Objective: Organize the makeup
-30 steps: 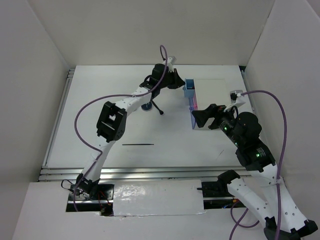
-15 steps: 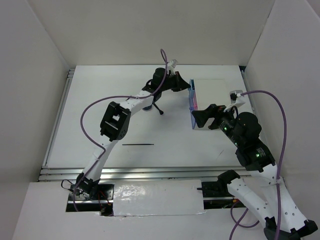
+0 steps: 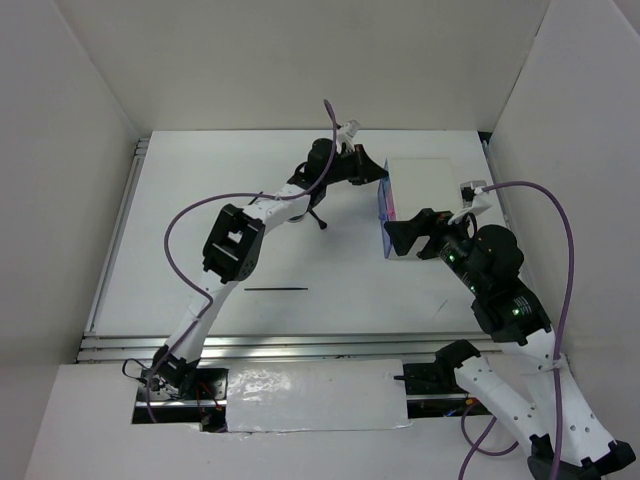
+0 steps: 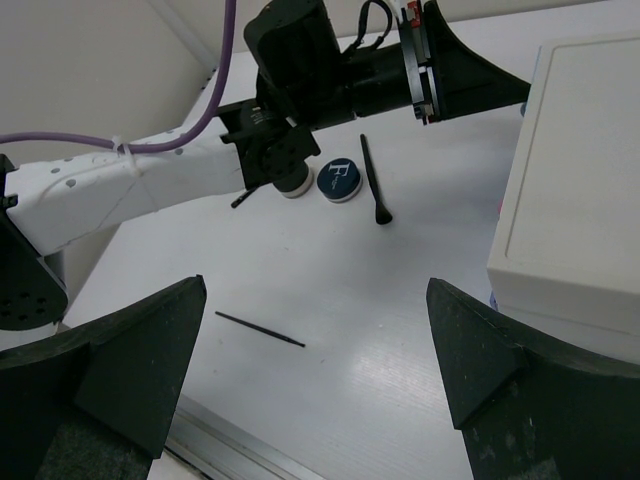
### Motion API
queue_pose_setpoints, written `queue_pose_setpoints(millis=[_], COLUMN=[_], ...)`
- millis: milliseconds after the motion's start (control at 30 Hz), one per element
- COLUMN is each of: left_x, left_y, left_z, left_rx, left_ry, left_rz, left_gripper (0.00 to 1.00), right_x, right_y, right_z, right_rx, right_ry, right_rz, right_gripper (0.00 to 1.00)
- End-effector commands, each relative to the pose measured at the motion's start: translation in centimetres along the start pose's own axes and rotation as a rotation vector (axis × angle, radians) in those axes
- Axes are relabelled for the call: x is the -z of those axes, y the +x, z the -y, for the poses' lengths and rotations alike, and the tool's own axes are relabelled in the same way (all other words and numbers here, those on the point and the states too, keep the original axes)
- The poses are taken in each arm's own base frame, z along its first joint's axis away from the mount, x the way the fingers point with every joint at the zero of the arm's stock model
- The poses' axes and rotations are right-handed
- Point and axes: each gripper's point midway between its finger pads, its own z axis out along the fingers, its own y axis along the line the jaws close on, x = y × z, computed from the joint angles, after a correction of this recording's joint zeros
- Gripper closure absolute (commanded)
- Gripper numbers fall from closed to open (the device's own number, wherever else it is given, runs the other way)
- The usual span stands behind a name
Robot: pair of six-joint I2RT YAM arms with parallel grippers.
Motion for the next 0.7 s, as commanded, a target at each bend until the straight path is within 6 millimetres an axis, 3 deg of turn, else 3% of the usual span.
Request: queue_pose_setpoints(millis=[0, 167, 300, 367, 400, 433, 467, 533, 667], left_x=[-0.4, -0.1, 0.9, 1.9, 2.5, 3.2, 4.1, 5.8, 7.8], left_y=[-0.2, 0.0, -0.6, -0.8, -2.3, -1.3, -1.7, -2.5, -2.2], left_z=[1.4, 1.2, 0.6, -0.2, 0.7, -0.4, -0.9, -0.6, 0.4], left_rx=[-0.018, -0.016, -0.022, 0.0, -0.011, 0.011, 0.031, 0.033, 0.033], left_ry=[0.072, 0.053, 0.021, -0.012, -0.006, -0.03, -0.043, -0.039, -0.021], left_rz=[0.02, 0.018, 0.044, 0.054, 0.093, 0.088, 0.108, 0.149, 0.153], left_gripper=[0.91, 0.87, 0.76, 0.72, 0.69, 0.66, 0.64, 0.59, 0.51], right_x=[-0.1, 0.1, 0.0, 0.0, 0.1, 0.1, 0.1, 0.1, -0.1], right_y=[-0.9, -0.9, -0.8, -0.8, -0.8, -0.8, -0.9, -0.9, -0.8], right_z=[-0.2, -0.3, -0.2, -0.2, -0.2, -0.3, -0.2, -0.2, -0.2], right_rx=[0.019, 0.02, 0.019, 0.019, 0.018, 0.02, 0.019, 0.019, 0.021], right_ry=[-0.012, -0.013, -0.012, -0.013, -0.013, -0.013, -0.01, -0.011, -0.013], right_rz=[0.044, 0.046, 0.044, 0.043, 0.045, 0.046, 0.048, 0.049, 0.042], right_gripper=[0.01, 0.01, 0.01, 0.01, 0.01, 0.01, 0.01, 0.01, 0.01])
